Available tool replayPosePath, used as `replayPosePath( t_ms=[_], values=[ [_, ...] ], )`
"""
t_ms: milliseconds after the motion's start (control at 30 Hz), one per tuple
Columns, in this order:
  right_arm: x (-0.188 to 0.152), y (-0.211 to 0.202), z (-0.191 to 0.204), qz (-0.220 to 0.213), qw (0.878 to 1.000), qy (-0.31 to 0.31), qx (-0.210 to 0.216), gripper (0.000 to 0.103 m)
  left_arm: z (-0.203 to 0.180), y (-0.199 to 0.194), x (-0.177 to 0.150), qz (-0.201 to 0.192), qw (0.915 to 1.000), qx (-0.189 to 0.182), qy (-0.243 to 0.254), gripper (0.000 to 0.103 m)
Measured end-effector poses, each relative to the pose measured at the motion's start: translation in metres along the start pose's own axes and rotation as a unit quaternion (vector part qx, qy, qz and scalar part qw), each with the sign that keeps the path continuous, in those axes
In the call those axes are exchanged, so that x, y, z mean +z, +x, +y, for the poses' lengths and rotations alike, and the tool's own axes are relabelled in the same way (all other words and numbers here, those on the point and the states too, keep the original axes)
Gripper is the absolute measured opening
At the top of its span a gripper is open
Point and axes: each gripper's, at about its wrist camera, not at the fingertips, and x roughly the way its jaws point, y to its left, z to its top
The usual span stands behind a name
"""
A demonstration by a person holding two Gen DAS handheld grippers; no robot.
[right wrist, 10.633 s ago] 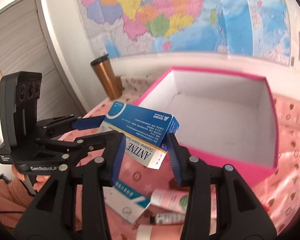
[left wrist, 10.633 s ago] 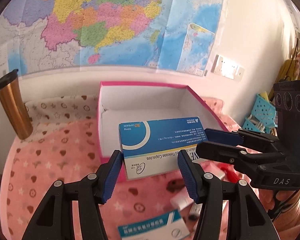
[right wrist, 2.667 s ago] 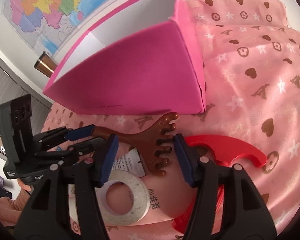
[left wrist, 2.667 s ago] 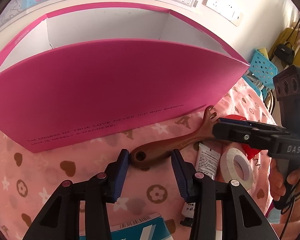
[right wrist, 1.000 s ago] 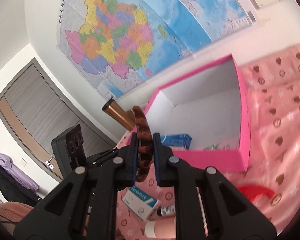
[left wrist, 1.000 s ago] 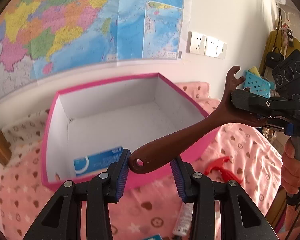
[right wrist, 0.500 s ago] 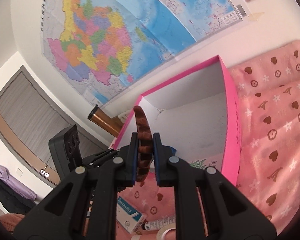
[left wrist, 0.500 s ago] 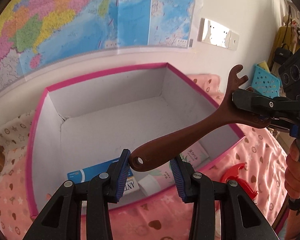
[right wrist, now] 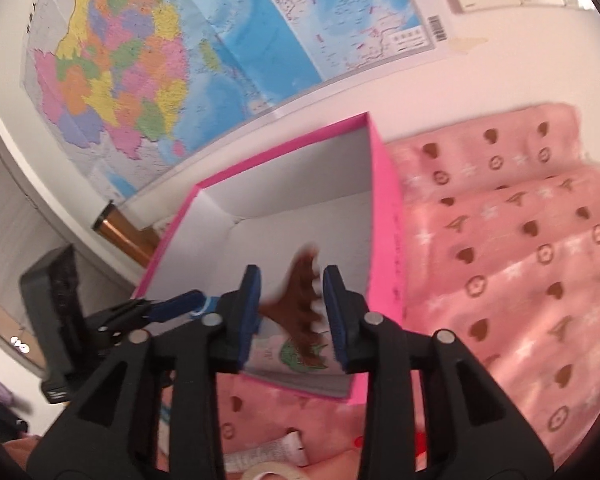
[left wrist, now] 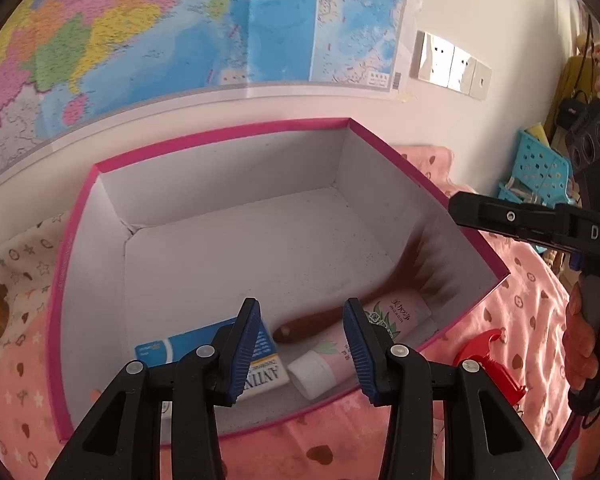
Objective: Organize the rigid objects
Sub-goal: 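Lift the brown comb into the magenta box and open the right tool, then move the right tool to the red corkscrew and grasp its shaft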
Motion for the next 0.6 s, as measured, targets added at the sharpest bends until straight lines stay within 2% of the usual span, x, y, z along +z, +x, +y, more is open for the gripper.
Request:
replayPosePath(
  t_ms=[333, 467, 600],
  values=[
    [-0.017, -0.027, 0.009, -0.016, 1.000, -0.020, 0.009, 0.036, -0.003, -0.041, -0.022, -0.047, 0.9989, -0.006, -0.001, 0.045],
    [-0.028, -0.044, 0.010, -0.026, 0.999, -0.035, 0.012, 0.039, -0.004, -0.062, -0.033, -0.068, 0.9973, -0.027, -0.011, 0.050],
    [-0.045, -0.057, 0.006, -0.022, 0.999, -0.039, 0.003, 0.041, -0.012, -0.068, -0.045, -0.064, 0.9970, -0.043, -0.008, 0.050]
  ],
)
